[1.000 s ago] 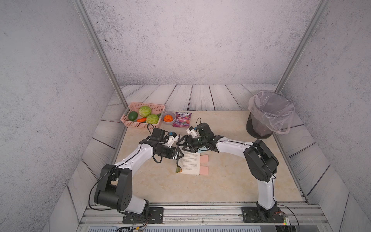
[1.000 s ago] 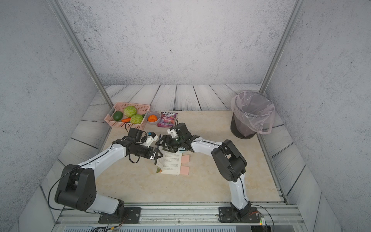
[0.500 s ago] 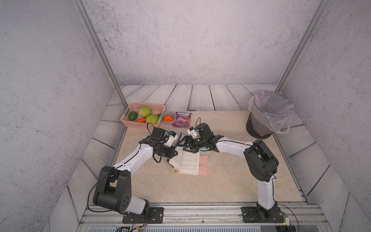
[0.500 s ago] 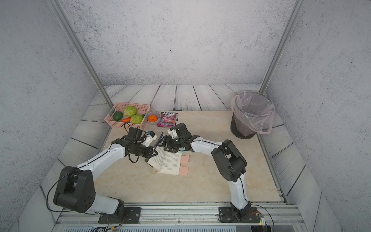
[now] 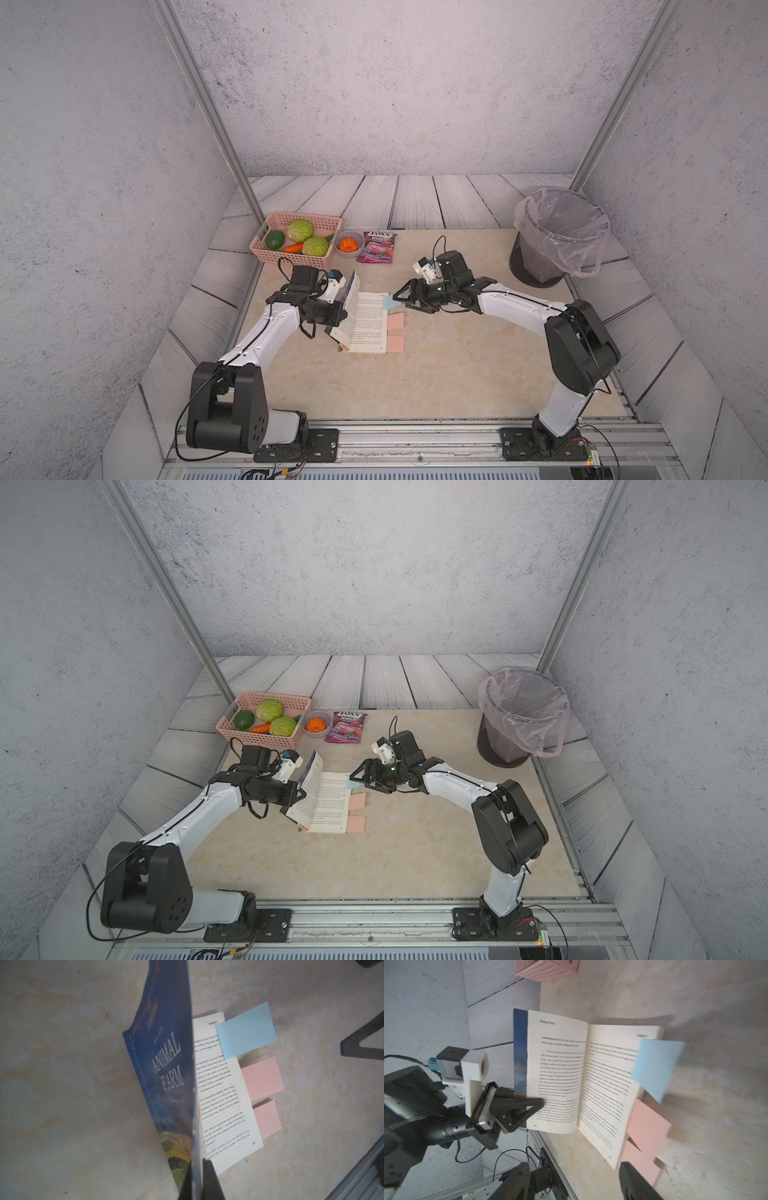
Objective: Peel off the used sticky note
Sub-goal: Open the book at the center of the board.
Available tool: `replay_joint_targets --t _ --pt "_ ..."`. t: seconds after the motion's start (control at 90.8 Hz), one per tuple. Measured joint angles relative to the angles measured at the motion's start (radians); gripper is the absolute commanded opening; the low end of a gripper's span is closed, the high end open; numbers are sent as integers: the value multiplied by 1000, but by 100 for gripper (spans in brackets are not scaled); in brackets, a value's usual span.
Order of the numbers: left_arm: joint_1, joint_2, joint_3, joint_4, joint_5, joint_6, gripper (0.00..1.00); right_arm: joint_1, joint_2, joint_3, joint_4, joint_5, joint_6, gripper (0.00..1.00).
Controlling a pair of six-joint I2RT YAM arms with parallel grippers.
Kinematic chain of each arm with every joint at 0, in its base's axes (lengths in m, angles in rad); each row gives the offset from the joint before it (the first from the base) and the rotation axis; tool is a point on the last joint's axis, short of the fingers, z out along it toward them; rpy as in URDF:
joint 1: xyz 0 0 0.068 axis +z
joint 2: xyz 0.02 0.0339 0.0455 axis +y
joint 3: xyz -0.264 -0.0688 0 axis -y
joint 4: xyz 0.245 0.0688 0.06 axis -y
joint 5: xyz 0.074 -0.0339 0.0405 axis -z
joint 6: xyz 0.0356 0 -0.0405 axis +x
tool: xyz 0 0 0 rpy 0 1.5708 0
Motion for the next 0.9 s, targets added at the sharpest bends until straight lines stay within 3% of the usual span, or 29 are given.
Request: replay_joint_targets --t 0.154,0.429,0.583,0.903 --pt "23 38 -2 11 84 2 0 -28 -1 -62 -68 13 -57 69" --pt "68 61 -4 13 154 10 0 35 -1 -57 -114 61 -99 55" --pt "97 61 -5 12 163 17 0 135 19 29 -131 93 -108 35" --pt "101 61 -5 12 140 39 0 232 259 285 -153 147 -105 33"
